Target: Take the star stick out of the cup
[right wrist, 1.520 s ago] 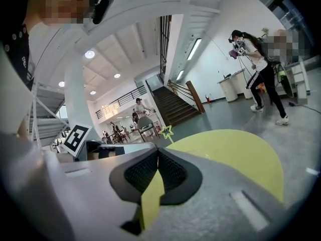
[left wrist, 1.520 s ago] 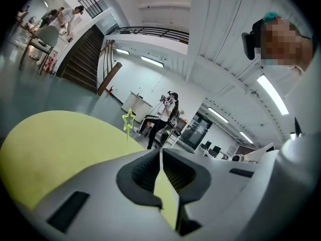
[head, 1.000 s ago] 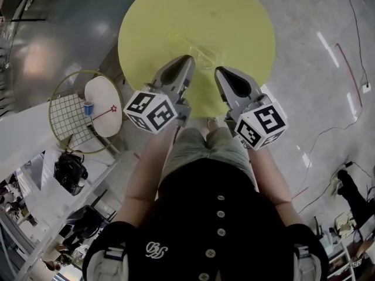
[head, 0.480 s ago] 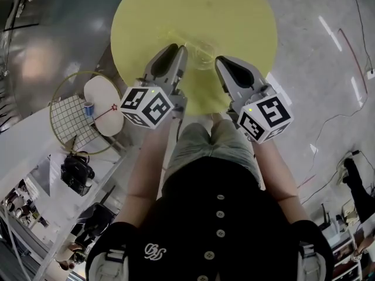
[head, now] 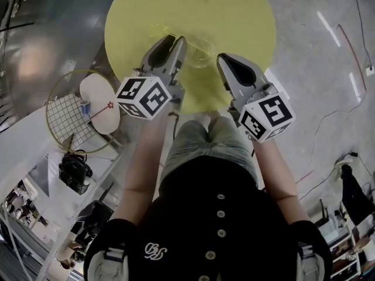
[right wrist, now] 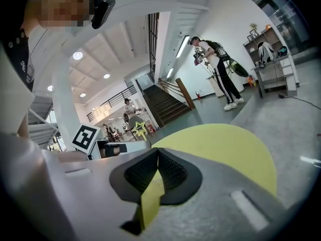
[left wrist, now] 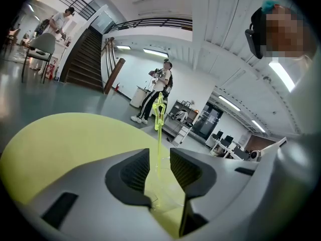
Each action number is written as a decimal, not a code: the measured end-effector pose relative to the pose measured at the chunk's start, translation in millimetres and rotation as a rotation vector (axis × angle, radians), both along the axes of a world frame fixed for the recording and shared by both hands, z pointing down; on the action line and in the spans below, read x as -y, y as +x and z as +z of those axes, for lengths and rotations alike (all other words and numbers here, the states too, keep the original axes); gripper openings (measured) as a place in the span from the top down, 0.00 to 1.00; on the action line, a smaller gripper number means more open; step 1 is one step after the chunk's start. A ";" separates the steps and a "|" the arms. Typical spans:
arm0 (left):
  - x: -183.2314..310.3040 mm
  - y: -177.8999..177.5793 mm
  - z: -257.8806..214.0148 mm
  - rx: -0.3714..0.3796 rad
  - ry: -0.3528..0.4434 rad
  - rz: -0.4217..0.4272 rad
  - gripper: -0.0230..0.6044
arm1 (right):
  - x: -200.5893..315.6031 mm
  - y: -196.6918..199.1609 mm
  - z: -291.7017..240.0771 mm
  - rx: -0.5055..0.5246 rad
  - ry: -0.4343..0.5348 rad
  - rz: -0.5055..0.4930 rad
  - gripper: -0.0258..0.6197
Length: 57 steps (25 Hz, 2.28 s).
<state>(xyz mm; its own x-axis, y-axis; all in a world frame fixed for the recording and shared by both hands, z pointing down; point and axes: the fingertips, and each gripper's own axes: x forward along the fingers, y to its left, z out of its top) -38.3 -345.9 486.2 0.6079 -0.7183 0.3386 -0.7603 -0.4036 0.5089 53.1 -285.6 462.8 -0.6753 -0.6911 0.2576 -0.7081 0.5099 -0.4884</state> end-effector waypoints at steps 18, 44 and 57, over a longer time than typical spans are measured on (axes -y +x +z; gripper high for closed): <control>6.4 3.1 -1.8 0.027 0.012 0.007 0.92 | -5.4 2.3 -3.6 -0.007 0.008 0.022 0.95; 0.5 5.9 -54.9 -0.021 0.137 0.023 0.93 | -2.0 13.2 -55.7 -0.046 0.162 0.009 0.95; -7.8 -1.8 -98.4 -0.080 0.233 0.015 0.93 | -0.8 4.3 -88.2 -0.142 0.249 -0.011 0.95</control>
<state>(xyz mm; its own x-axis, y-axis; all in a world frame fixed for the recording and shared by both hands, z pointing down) -40.1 -338.1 387.8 0.6376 -0.7618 0.1146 -0.7140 -0.5285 0.4592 57.4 -284.8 374.6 -0.6521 -0.7381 0.1731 -0.7545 0.6095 -0.2434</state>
